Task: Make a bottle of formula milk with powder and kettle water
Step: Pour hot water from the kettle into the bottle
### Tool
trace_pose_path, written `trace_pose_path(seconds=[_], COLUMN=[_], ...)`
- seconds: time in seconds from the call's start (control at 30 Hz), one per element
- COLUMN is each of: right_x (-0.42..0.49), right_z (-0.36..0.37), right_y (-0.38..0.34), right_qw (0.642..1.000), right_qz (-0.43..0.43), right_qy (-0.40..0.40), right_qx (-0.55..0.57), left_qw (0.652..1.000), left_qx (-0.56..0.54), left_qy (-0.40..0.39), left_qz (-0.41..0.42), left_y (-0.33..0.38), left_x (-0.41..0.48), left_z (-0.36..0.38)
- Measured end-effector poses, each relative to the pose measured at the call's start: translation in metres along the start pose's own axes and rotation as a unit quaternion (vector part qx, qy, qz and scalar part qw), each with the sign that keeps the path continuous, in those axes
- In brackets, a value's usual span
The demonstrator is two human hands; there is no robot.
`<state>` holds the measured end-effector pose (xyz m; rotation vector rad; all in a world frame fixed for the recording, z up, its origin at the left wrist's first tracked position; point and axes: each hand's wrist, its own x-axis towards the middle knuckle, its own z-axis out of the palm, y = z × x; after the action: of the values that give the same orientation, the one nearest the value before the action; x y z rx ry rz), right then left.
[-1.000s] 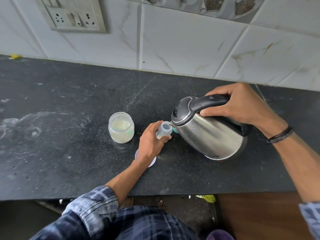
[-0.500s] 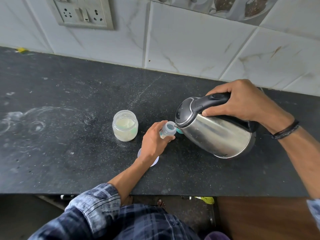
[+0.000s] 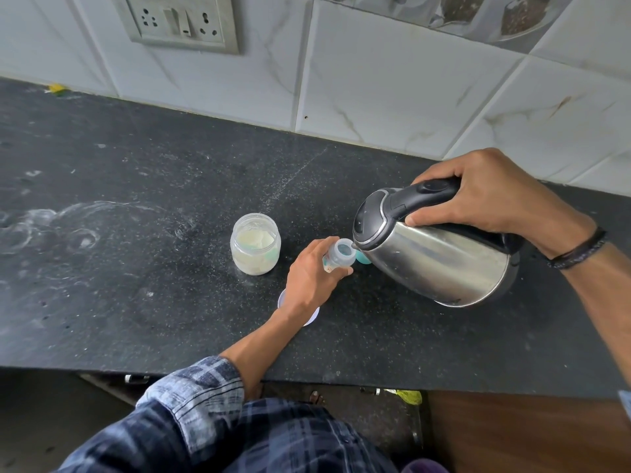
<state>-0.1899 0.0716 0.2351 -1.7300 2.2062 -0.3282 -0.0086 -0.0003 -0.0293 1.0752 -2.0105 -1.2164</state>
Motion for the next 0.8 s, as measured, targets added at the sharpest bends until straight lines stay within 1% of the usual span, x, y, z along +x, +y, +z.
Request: trace_pose_path(seconds=[0.4,0.8], right_x=[0.004,0.001], right_z=[-0.002,-0.009], right_y=[-0.010,-0.012], right_qw=[1.000,1.000], right_qz=[0.008,0.010], right_qy=[-0.015,-0.013], right_qx=[-0.017,-0.010], left_qw=[1.000,1.000], left_qx=[0.007,0.017], left_qy=[0.000,-0.004], left_qz=[0.002,0.000], left_y=[0.003,0.003], left_x=[0.000,0.000], left_z=[-0.002,-0.003])
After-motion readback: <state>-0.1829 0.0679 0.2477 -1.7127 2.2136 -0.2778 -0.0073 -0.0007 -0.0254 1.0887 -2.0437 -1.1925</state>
